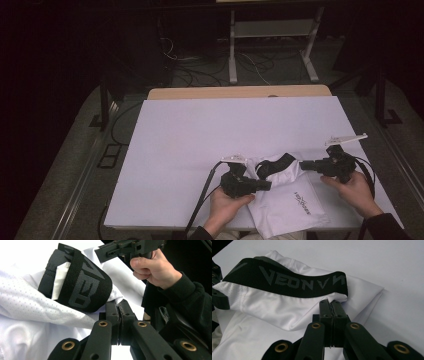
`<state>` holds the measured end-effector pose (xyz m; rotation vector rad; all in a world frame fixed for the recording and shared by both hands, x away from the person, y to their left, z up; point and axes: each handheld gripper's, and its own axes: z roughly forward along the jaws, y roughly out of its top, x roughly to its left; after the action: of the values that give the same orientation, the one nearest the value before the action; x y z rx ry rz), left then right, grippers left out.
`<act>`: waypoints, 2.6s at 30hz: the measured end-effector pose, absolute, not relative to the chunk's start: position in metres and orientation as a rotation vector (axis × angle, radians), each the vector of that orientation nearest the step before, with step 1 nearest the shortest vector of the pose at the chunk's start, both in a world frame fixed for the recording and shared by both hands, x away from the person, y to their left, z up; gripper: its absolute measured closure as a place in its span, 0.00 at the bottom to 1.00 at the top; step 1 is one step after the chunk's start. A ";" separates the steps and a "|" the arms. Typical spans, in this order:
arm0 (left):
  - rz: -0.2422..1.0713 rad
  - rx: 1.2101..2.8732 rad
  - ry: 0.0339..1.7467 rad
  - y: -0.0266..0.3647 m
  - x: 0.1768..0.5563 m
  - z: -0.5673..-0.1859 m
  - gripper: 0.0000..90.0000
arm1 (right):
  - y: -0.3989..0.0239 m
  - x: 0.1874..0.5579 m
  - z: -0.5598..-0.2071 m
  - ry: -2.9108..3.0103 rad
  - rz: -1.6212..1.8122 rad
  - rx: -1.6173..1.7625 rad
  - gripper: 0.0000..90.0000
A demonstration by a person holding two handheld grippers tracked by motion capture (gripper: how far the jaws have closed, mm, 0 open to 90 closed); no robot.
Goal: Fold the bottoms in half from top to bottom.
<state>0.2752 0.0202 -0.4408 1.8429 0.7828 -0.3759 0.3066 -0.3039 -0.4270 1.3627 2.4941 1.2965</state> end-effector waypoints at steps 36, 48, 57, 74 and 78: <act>-0.397 1.850 0.819 0.017 0.257 -0.459 0.97 | -0.308 0.295 -0.428 2.535 1.256 1.398 0.82; -0.396 1.838 0.825 0.018 0.256 -0.460 0.97 | -0.298 0.319 -0.425 2.515 1.249 1.416 0.75; -0.397 1.834 0.825 0.019 0.257 -0.460 0.97 | -0.291 0.340 -0.427 2.538 1.238 1.446 0.67; -0.412 1.827 0.825 0.017 0.257 -0.462 0.97 | -0.283 0.353 -0.445 2.644 1.176 1.491 0.60; -0.415 1.827 0.824 0.017 0.257 -0.462 0.97 | -0.281 0.355 -0.447 2.650 1.172 1.485 0.60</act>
<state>0.2570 0.0169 -0.4622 1.8269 0.8237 -0.4154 0.3547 -0.2810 -0.4467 1.4851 2.6497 1.1719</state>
